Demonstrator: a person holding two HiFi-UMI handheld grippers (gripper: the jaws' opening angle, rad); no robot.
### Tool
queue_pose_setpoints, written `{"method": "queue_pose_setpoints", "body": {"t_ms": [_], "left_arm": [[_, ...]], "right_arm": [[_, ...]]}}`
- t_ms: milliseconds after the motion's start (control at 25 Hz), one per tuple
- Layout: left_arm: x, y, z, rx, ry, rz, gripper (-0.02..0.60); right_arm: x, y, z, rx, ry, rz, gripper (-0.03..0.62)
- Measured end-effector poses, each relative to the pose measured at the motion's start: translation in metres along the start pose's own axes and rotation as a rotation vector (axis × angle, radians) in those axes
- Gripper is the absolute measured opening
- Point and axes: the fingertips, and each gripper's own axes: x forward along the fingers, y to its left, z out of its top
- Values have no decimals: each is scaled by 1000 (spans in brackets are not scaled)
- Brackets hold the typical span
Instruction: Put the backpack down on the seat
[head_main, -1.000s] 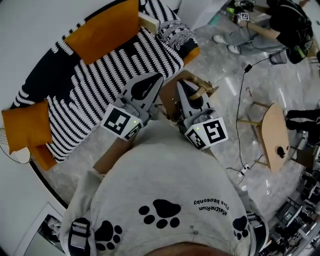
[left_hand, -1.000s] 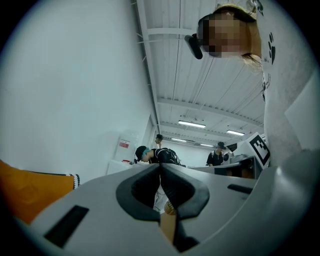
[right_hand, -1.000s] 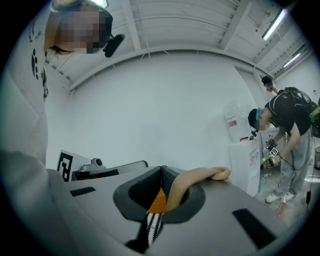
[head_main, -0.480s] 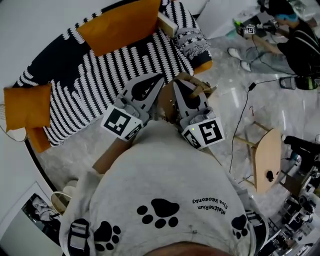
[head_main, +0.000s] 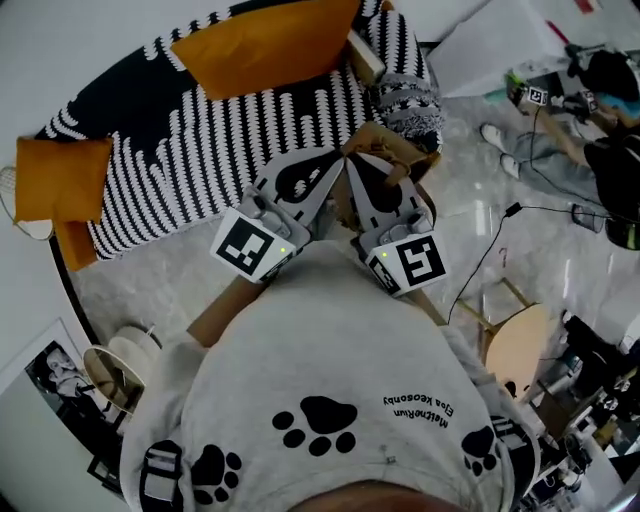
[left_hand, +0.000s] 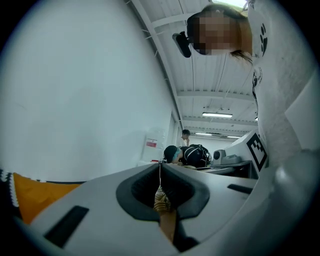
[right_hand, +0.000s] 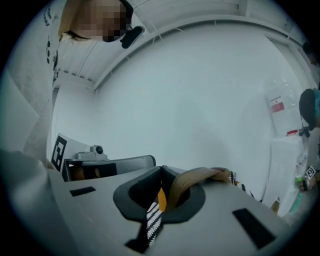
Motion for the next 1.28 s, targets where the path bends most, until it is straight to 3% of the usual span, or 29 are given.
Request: {"method": "queue_pose_setpoints", "body": {"t_ms": [400, 840, 1280], "left_arm": [[37, 52, -11, 13, 6, 155, 21], [64, 90, -55, -36, 35, 203, 21], [77, 136, -110, -57, 101, 230, 21]], "right_arm": [[47, -52, -35, -32, 116, 155, 31], [84, -81, -80, -57, 179, 270, 31], [118, -109, -134, -34, 248, 291, 31]]}}
